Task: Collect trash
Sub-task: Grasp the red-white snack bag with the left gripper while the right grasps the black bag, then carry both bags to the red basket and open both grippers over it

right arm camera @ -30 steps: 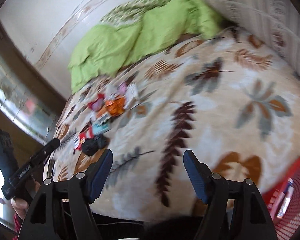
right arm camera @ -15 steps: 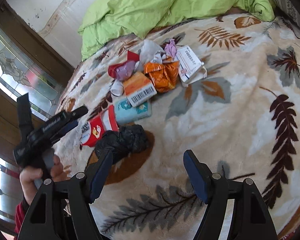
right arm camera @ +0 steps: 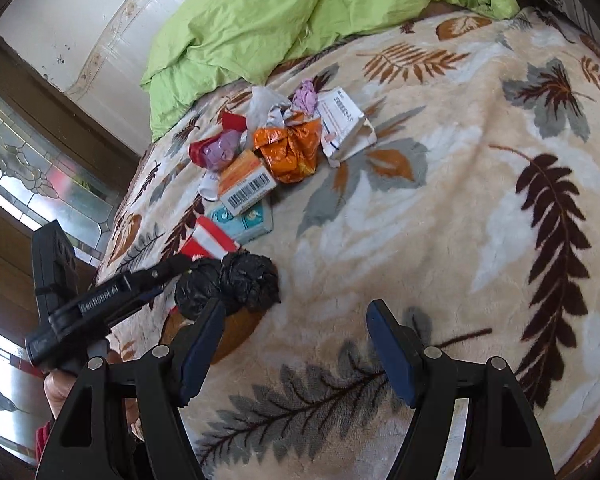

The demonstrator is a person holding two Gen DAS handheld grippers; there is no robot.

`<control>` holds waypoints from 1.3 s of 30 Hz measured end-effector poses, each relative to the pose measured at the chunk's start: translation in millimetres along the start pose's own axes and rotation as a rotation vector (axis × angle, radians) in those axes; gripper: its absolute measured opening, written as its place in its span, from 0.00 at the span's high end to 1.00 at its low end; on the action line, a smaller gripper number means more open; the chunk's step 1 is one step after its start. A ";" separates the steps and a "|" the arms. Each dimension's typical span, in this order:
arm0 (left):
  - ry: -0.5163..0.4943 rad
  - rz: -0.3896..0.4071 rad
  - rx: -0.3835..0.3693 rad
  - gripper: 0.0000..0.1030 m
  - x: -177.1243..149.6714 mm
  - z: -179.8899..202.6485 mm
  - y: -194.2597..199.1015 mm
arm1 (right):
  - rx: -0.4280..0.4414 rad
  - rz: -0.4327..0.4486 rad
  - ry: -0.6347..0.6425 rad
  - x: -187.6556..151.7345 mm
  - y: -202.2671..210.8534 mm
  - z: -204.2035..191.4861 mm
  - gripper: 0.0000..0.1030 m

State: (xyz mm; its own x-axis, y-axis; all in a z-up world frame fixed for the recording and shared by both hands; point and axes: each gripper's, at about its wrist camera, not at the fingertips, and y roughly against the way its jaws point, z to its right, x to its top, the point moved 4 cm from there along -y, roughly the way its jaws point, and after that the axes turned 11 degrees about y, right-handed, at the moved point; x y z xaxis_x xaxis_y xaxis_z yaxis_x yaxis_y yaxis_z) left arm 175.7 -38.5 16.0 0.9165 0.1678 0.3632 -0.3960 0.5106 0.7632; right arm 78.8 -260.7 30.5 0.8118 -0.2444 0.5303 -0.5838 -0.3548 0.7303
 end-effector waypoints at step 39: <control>-0.170 0.339 0.099 0.75 -8.7 21.5 70.6 | -0.054 0.223 0.226 29.9 8.3 -39.8 0.80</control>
State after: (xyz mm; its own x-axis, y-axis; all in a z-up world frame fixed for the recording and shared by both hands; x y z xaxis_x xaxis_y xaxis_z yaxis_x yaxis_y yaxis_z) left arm 138.5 -22.1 78.2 0.7133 0.1670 0.6807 -0.6860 0.3650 0.6294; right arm 97.8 -235.0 69.6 0.6447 -0.1022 0.7576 -0.7517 -0.2650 0.6039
